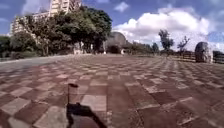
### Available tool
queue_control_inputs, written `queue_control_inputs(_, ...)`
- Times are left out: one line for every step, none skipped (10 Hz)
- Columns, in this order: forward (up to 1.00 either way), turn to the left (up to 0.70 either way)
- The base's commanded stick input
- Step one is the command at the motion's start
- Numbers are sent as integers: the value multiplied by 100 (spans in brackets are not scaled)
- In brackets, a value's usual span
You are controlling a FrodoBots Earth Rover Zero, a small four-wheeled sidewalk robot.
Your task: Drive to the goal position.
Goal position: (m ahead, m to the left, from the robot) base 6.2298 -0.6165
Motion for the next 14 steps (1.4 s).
queue_control_inputs(100,0)
queue_control_inputs(100,0)
queue_control_inputs(100,0)
queue_control_inputs(100,0)
queue_control_inputs(100,0)
queue_control_inputs(100,0)
queue_control_inputs(100,0)
queue_control_inputs(100,0)
queue_control_inputs(100,0)
queue_control_inputs(100,0)
queue_control_inputs(100,0)
queue_control_inputs(100,0)
queue_control_inputs(100,0)
queue_control_inputs(100,0)
